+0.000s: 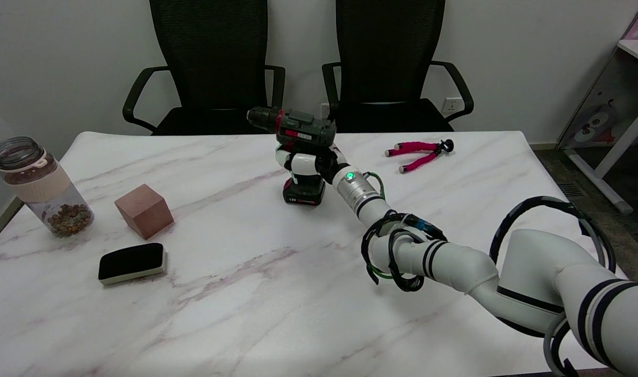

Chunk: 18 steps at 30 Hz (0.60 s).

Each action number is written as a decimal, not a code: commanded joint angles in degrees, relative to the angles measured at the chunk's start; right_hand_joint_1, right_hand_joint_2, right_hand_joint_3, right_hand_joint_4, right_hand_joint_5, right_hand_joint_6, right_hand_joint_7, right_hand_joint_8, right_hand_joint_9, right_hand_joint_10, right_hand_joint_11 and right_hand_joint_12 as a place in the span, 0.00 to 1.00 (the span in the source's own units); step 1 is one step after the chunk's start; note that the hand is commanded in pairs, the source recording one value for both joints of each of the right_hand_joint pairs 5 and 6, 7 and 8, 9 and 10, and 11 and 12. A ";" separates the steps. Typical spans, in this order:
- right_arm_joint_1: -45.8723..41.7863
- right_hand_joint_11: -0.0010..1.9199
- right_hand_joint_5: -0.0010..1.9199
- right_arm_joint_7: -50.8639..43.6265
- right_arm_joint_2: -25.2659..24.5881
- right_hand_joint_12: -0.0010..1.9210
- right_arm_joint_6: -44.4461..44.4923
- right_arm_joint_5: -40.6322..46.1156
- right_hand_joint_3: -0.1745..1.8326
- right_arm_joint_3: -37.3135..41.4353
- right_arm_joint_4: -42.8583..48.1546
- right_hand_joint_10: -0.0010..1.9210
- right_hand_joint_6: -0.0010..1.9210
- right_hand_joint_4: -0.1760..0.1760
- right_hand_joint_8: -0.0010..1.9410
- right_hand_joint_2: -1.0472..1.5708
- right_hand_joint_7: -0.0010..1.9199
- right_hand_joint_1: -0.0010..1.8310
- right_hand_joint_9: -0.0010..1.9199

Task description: Pick up the power screwdriver.

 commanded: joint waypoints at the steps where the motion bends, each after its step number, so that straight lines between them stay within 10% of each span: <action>1: 0.49 0.94 0.80 -0.08 0.29 0.94 -0.03 0.97 0.48 0.32 0.56 0.97 0.80 0.52 0.80 0.83 0.80 0.56 0.98; 4: 0.72 0.95 0.91 -0.08 0.47 0.95 -0.19 0.97 0.51 0.32 0.36 0.98 0.91 0.58 0.90 0.84 0.91 0.55 0.98; 5: 0.76 0.95 0.95 -0.08 0.47 0.95 -0.24 0.97 0.52 0.32 0.27 0.99 0.95 0.94 0.94 0.83 0.95 0.55 0.99; 6: 0.84 0.95 0.97 -0.08 0.47 0.95 -0.28 0.97 0.54 0.32 0.21 0.99 0.97 1.00 0.96 0.82 0.97 0.55 0.99; 12: 1.28 0.98 1.00 0.06 1.08 0.98 -0.63 0.86 0.58 -0.37 -0.14 1.00 1.00 1.00 0.99 0.57 1.00 0.51 1.00; 18: 1.45 0.99 1.00 0.01 1.08 0.99 -0.64 0.51 0.20 -0.38 -0.23 1.00 1.00 1.00 0.99 0.26 1.00 0.46 1.00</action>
